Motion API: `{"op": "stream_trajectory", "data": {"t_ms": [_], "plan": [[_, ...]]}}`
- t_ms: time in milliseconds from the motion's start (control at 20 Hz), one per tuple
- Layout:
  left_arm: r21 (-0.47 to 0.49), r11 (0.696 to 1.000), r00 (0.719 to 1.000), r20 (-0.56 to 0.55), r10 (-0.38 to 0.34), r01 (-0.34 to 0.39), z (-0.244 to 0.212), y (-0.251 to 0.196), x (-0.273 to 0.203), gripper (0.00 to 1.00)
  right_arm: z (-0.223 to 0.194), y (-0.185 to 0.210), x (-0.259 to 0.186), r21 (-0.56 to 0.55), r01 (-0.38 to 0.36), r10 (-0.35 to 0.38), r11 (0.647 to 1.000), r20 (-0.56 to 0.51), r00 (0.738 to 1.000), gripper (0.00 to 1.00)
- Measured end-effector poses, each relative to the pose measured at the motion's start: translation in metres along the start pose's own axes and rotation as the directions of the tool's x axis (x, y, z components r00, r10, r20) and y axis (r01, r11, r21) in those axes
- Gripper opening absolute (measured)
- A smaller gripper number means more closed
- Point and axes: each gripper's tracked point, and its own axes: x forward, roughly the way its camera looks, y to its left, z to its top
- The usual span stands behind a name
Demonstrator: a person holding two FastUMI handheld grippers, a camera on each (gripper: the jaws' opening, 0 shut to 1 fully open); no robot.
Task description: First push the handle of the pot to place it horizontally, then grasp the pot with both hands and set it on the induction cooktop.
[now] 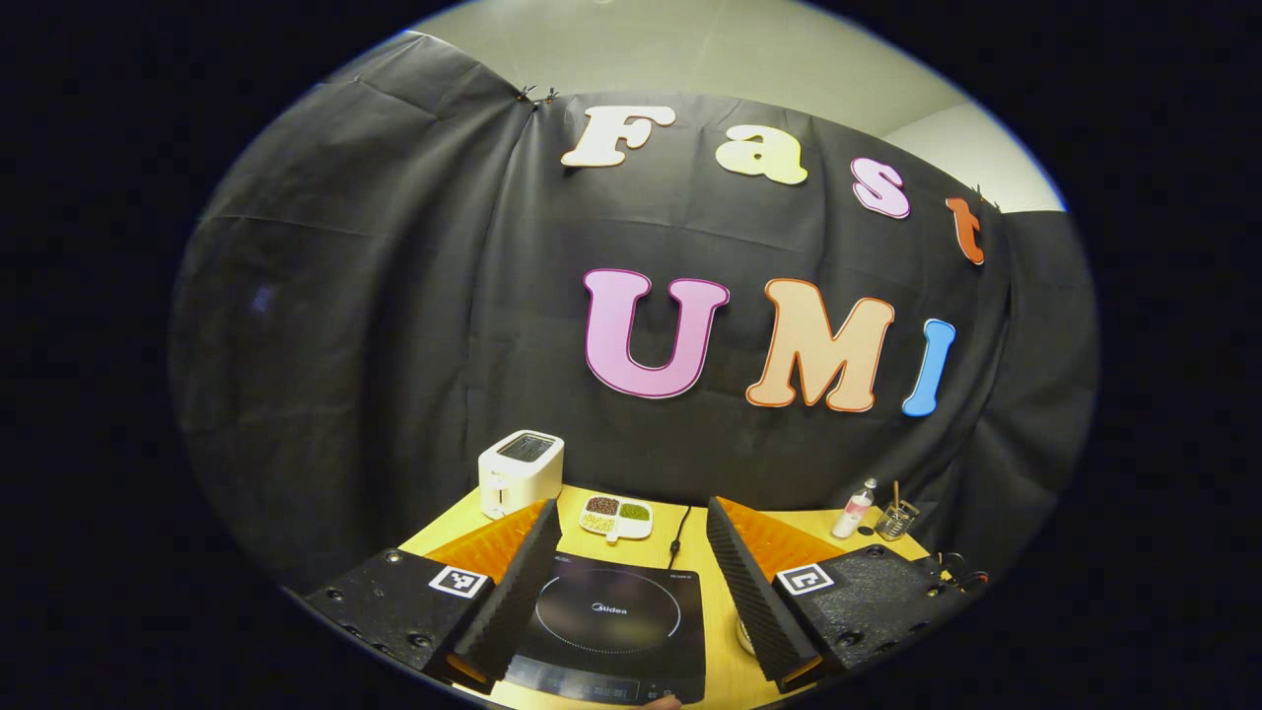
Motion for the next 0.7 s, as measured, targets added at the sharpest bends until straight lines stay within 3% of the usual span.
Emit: {"op": "stream_trajectory", "data": {"t_ms": [700], "plan": [[0.011,0.999,0.999,0.011,0.030,-0.030,0.003,-0.033,-0.008,0.91,0.008,-0.073,-0.007,0.066,0.024,-0.024,0.998,-0.002,1.000,0.00]]}}
